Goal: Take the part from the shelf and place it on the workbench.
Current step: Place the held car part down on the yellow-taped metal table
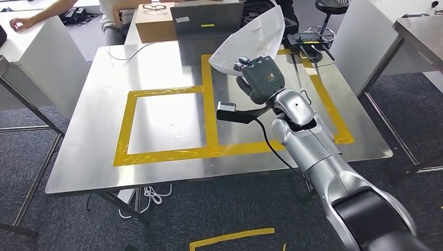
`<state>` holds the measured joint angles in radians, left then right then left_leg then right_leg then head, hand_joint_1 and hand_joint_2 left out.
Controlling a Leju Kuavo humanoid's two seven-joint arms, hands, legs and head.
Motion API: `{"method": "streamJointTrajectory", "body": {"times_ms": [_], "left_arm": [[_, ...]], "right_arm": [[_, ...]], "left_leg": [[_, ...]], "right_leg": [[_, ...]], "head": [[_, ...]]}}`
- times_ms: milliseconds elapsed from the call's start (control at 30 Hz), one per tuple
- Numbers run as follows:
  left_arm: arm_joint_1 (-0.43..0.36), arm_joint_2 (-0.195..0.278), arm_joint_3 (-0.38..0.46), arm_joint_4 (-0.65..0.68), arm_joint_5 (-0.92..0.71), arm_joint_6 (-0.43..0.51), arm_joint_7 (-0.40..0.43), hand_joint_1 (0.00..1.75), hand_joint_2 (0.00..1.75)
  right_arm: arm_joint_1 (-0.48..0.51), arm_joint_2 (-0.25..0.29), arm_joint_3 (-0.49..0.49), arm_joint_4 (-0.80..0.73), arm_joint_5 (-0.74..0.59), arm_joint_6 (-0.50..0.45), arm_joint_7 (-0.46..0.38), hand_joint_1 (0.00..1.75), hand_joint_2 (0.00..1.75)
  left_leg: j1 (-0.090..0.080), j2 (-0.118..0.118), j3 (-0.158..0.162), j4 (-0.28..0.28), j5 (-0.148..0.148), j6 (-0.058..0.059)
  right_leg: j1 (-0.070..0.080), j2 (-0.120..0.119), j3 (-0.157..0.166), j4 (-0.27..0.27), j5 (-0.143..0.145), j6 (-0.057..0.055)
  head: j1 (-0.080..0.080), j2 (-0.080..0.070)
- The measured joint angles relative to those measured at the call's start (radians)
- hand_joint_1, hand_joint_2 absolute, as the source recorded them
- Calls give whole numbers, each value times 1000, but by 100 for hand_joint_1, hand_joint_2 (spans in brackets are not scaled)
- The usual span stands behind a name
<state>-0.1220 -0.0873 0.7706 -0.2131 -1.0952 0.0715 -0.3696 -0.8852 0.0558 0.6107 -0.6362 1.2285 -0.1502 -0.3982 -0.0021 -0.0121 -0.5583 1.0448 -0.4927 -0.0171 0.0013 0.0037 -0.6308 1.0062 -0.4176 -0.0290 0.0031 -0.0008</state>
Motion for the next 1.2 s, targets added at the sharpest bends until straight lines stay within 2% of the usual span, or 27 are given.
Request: {"method": "streamJointTrajectory", "body": {"times_ms": [33, 67, 133, 167, 200, 233, 300, 333, 367, 467, 500, 533, 567, 633, 667, 700, 733, 800, 833, 867, 900, 967, 1033, 1067, 1133, 1167, 1200], "left_arm": [[-1, 0, 0, 0, 0, 0, 0, 0, 175], [-2, 0, 0, 0, 0, 0, 0, 0, 175], [-2, -1, 0, 0, 0, 0, 0, 0, 175], [0, -1, 0, 0, 0, 0, 0, 0, 175], [1, -1, 0, 0, 0, 0, 0, 0, 175], [3, -1, 0, 0, 0, 0, 0, 0, 175], [3, 0, 0, 0, 0, 0, 0, 0, 175], [2, 0, 0, 0, 0, 0, 0, 0, 175], [2, 0, 1, 0, 0, 0, 0, 0, 175], [2, -1, 1, 0, 0, 0, 0, 0, 175], [2, -2, 1, 0, 0, 0, 0, 0, 175], [2, -2, 1, 0, 0, 0, 0, 0, 175], [1, -2, 1, 0, 0, 0, 0, 0, 175], [0, -1, 1, 0, 0, 0, 0, 0, 175], [1, -1, 1, 0, 0, 0, 0, 0, 175], [2, -2, 1, 0, 0, 0, 0, 0, 175], [3, -2, 1, 0, 0, 0, 0, 0, 175], [4, -3, 1, 0, 0, 0, 0, 0, 175], [3, -3, 1, 0, 0, 0, 0, 0, 175], [2, -3, 1, 0, 0, 0, 0, 0, 175], [1, -3, 2, 0, 0, 0, 0, 0, 175], [1, -2, 2, 0, 0, 0, 0, 0, 175], [0, -1, 2, 0, 0, 0, 0, 0, 175], [-1, -1, 2, 0, 0, 0, 0, 0, 175], [-2, -2, 2, 0, 0, 0, 0, 0, 175], [-1, -2, 2, 0, 0, 0, 0, 0, 175], [1, -2, 2, 0, 0, 0, 0, 0, 175]], "right_arm": [[-2, 2, 0, 1, 0, 0, 0, 175, 175], [-4, 4, 0, 2, 0, 0, -1, 175, 175], [-4, 8, 0, 5, 0, 0, -1, 175, 175], [-3, 8, 1, 6, 0, 0, -1, 175, 175], [-2, 8, 1, 8, 0, 0, -1, 175, 175], [-1, 9, 1, 9, 0, 0, 0, 175, 175], [-1, 9, 1, 10, 0, 0, 0, 175, 175], [-3, 10, 1, 10, 0, 0, -1, 175, 175], [-4, 11, 2, 10, 0, 0, -1, 175, 175], [-8, 11, 3, 11, 1, 0, -1, 175, 175], [-8, 11, 3, 11, 0, 0, -1, 175, 175], [-10, 11, 3, 11, 0, 0, -1, 175, 175], [-10, 11, 3, 11, 0, 0, -1, 175, 175], [-8, 11, 4, 11, 0, 0, -1, 175, 175], [-6, 11, 4, 12, 0, 0, -1, 175, 175], [-4, 11, 4, 14, 0, 0, -1, 175, 175], [-4, 11, 4, 15, 0, 0, 0, 175, 175], [-4, 11, 5, 16, 0, 0, 0, 175, 175], [-5, 11, 5, 16, 0, 0, 0, 175, 175], [-5, 11, 5, 16, 0, 0, -1, 175, 175], [-5, 11, 6, 17, 0, 0, -1, 175, 175], [-6, 11, 6, 17, 0, 0, 0, 175, 175], [-7, 11, 6, 18, 0, 0, 0, 175, 175], [-8, 12, 6, 18, 0, 0, 0, 175, 175], [-8, 13, 7, 18, 0, 0, -1, 175, 175], [-7, 13, 7, 18, 0, 0, -1, 175, 175], [-5, 13, 7, 19, 0, 0, -1, 175, 175]], "left_leg": [[2, 1, -18, 37, -10, -6], [4, 3, -51, 92, -27, -11], [8, 5, -132, 214, -73, -19], [8, 5, -163, 247, -86, -19], [9, 6, -177, 247, -80, -18], [9, 6, -173, 212, -52, -16], [8, 7, -134, 76, 45, -10], [7, 8, -115, 18, 76, -4], [5, 8, -102, -19, 96, 3], [4, 7, -86, -37, 93, 24], [6, 7, -79, -38, 90, 30], [7, 6, -73, -39, 87, 36], [9, 6, -67, -41, 83, 41], [9, 6, -57, -41, 71, 46], [9, 5, -51, -40, 64, 46], [9, 4, -42, -39, 56, 46], [9, 3, -32, -38, 47, 44], [9, 2, -11, -36, 28, 38], [7, 1, -4, -34, 19, 33], [6, 2, 0, -34, 11, 27], [5, 2, 3, -30, 7, 20], [3, 2, 8, -25, 3, 7], [4, 4, -5, 15, -5, -3], [6, 5, -30, 63, -20, -7], [8, 6, -106, 188, -68, -14], [9, 6, -141, 233, -89, -15], [9, 6, -162, 248, -94, -15]], "right_leg": [[-2, 0, 10, -2, -4, -5], [-3, 0, 18, -3, -10, -9], [-2, 1, 31, -2, -23, -12], [-2, 2, 40, -2, -31, -11], [-3, 3, 50, -1, -40, -10], [-3, 4, 62, -1, -49, -8], [-2, 3, 87, 0, -69, -2], [-1, 4, 94, 1, -77, 2], [0, 4, 98, 0, -84, 7], [2, 4, 98, 12, -91, 23], [2, 4, 87, 37, -90, 28], [1, 3, 62, 78, -93, 33], [-1, 2, 23, 139, -105, 38], [-3, 1, -66, 265, -152, 46], [-4, 1, -100, 300, -171, 48], [-5, 1, -117, 302, -172, 48], [-5, 1, -116, 268, -148, 47], [-5, 0, -77, 131, -47, 41], [-3, -1, -58, 68, -11, 37], [-1, -2, -44, 27, 11, 33], [0, -2, -39, 6, 19, 27], [-1, -1, -27, 0, 15, 14], [-4, 0, -8, -3, 12, 0], [-6, 0, 1, -4, 7, -5], [-5, 1, 13, -3, -5, -11], [-5, 2, 19, -2, -12, -11], [-5, 3, 26, -1, -20, -10]], "head": [[-2, 0], [-4, 0], [-6, 0], [-6, 0], [-6, 0], [-6, 0], [-6, 0], [-6, 0], [-6, 0], [-6, 0], [-6, 0], [-6, 0], [-5, 0], [-5, 0], [-4, 0], [-4, 0], [-4, 0], [-4, 0], [-4, 0], [-4, 0], [-5, 0], [-5, 0], [-7, 0], [-8, 0], [-10, 0], [-9, 0], [-10, 0]]}}
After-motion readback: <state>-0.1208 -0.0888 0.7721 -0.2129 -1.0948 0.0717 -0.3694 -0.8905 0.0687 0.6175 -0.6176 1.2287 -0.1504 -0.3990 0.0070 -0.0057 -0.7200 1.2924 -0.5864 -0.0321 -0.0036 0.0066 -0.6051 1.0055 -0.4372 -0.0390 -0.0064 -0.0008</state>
